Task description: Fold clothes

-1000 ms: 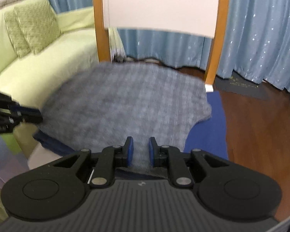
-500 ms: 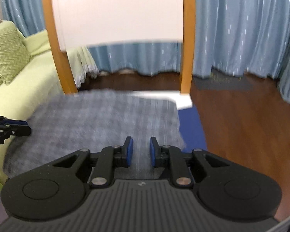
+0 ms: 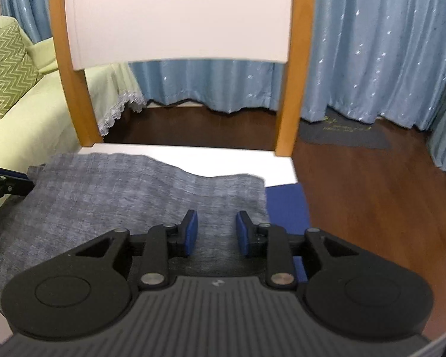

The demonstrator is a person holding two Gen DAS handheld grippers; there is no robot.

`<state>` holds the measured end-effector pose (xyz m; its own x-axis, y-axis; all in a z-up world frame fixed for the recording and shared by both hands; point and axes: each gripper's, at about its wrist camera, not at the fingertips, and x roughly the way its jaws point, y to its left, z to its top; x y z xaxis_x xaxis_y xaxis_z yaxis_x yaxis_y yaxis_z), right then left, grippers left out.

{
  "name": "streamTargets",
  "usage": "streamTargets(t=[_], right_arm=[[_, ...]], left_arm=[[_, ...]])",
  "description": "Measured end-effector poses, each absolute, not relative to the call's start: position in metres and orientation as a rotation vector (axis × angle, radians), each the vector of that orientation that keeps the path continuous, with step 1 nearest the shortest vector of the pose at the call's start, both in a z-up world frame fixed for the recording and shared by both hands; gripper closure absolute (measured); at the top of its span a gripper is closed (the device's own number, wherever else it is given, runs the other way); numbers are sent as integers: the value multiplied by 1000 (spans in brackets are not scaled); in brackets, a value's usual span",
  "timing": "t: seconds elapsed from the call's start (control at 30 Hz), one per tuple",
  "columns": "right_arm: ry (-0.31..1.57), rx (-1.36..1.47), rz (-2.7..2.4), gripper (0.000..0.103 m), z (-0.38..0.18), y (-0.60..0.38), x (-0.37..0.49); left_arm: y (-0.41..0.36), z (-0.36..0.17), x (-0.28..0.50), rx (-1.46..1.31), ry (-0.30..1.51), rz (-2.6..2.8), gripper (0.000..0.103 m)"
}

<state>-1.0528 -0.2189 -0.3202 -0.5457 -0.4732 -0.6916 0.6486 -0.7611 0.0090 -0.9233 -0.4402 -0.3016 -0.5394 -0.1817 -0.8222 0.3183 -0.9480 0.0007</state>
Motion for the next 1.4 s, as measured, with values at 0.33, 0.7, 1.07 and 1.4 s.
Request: streamTargets(t=[0.33, 0.7, 1.07, 1.4], right_arm=[[332, 982, -2293, 69, -334, -226, -1079], [204, 883, -2193, 90, -282, -183, -962], [318, 886, -2188, 94, -296, -188, -934], [409, 889, -2148, 94, -324, -217, -936]], left_arm=[[-450, -307, -938, 1298, 213, -2449, 69], [-402, -279, -860, 1260, 413, -2414, 66], [-374, -282, -856, 1239, 279, -2470, 64], [-354, -292, -866, 1248, 295, -2549, 59]])
